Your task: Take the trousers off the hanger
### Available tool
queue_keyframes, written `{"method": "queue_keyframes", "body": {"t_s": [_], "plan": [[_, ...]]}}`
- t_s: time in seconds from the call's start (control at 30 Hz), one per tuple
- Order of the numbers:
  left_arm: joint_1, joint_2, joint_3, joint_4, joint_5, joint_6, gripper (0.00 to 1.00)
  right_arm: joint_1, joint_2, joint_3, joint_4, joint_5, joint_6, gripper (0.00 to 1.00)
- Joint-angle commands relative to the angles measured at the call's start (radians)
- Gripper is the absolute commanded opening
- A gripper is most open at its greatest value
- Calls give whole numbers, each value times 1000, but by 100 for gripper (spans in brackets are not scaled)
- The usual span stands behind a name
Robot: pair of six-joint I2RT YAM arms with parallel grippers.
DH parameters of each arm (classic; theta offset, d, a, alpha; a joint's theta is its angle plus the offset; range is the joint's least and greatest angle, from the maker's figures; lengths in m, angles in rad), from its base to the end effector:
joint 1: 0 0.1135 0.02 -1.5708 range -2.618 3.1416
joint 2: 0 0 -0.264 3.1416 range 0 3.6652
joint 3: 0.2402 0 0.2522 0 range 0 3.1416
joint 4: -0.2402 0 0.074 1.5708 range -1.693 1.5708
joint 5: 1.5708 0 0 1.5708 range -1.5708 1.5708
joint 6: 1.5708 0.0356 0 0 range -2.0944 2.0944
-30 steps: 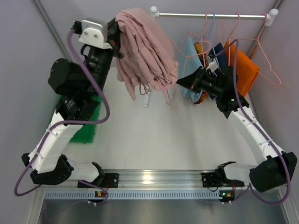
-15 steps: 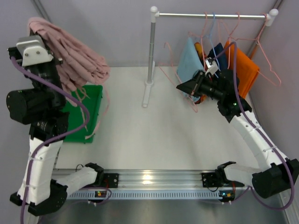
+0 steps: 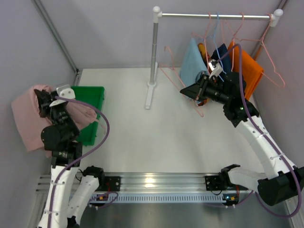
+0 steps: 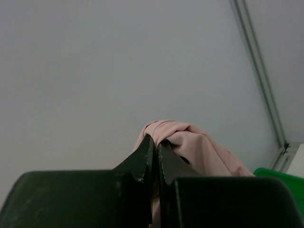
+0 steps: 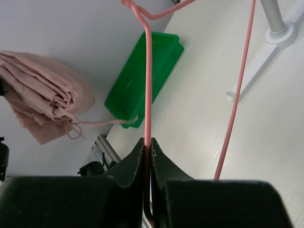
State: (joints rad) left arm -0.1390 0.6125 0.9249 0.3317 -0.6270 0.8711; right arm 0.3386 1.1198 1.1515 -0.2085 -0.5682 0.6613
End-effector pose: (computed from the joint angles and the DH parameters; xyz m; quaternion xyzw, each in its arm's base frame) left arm 0.1028 0.0067 0.4594 -0.0357 0.5056 0.4333 0.7452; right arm 0.2297 0.1012 0.4005 -0.0593 0.7554 0.4840 0.4377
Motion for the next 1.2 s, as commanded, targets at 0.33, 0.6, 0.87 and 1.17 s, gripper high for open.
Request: {"method": "queue_keyframes", "body": {"t_s": [0.33, 0.6, 0.87, 1.17], "plan": [[131, -71, -261, 145, -76, 58, 0, 25, -11, 37, -8, -18, -34, 0], [231, 122, -235, 147, -44, -76, 0, 33, 28, 62, 3, -16, -31, 0], [269, 384, -176, 12, 82, -216, 0, 33, 38, 51, 9, -12, -31, 0], [314, 874, 113, 162, 105, -350, 0, 33, 55, 90, -22, -2, -60, 0]]}}
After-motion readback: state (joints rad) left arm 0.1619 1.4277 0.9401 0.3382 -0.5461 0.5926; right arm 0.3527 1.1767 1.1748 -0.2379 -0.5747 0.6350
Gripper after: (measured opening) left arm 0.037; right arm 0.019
